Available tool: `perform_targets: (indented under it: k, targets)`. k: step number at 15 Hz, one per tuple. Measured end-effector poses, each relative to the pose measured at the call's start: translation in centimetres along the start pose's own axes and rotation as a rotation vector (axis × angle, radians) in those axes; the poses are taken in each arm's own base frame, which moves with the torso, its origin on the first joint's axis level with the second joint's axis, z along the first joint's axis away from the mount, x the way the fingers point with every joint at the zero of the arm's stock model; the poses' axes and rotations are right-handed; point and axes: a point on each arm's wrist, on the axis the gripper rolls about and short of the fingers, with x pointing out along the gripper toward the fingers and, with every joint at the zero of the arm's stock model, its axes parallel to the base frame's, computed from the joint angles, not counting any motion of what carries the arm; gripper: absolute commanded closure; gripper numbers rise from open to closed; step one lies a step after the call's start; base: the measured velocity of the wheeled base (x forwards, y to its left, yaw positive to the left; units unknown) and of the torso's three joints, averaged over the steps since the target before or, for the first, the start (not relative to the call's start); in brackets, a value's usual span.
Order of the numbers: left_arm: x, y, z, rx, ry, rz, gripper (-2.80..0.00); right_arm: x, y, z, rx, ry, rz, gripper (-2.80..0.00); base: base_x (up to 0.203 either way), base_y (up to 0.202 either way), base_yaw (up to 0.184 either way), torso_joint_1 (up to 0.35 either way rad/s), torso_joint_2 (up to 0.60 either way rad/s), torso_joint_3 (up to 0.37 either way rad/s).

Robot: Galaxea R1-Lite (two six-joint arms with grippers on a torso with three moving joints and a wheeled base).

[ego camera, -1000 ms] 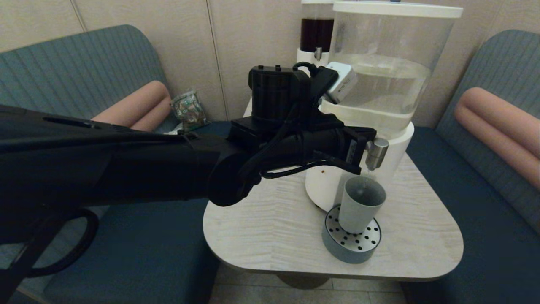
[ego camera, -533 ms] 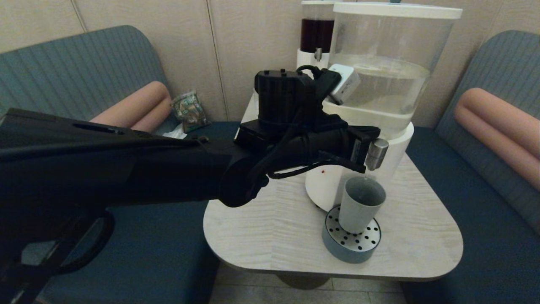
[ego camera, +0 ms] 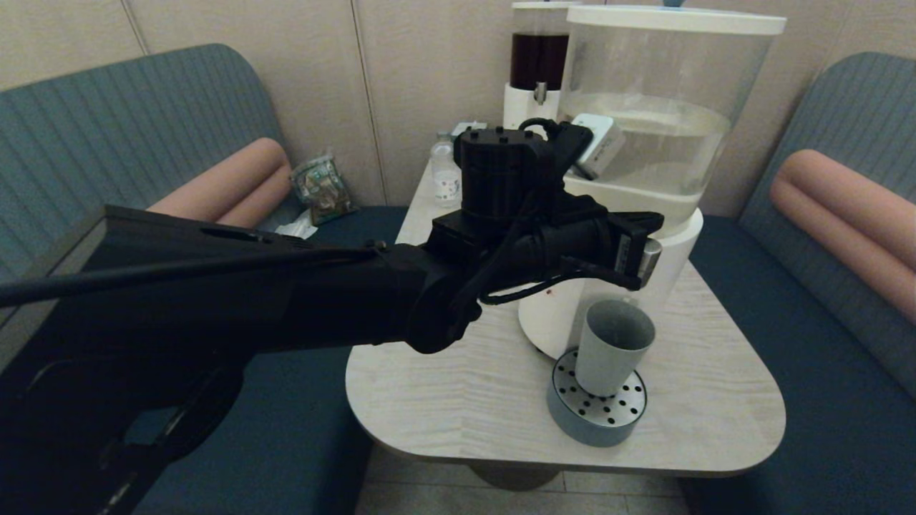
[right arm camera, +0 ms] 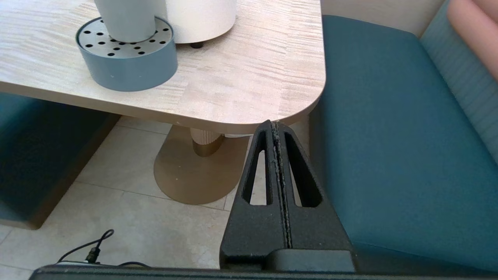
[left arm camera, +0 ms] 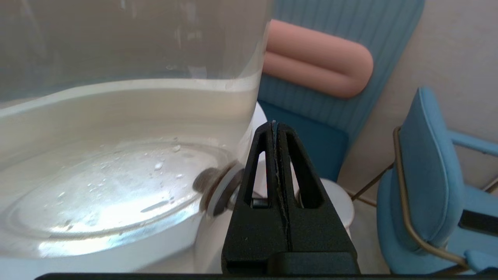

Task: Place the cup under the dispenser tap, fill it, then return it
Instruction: Turn off the faucet

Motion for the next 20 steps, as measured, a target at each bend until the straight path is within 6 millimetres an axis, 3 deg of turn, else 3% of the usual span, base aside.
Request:
perform_targets:
  k: [16,20]
  targets:
    - [3.1,-0.7,-0.9,-0.040,-0.053,-0.072,0.00,0.0,0.0,0.0,0.000,0.000,0.000,0.00,0.000,0.000,0.000,0.000,0.00,0.000]
    - [3.0,-0.8,-0.7,-0.043,-0.050,-0.072,0.00,0.0,0.0,0.0,0.000,0.000,0.000,0.00,0.000,0.000,0.000,0.000,0.00,0.000]
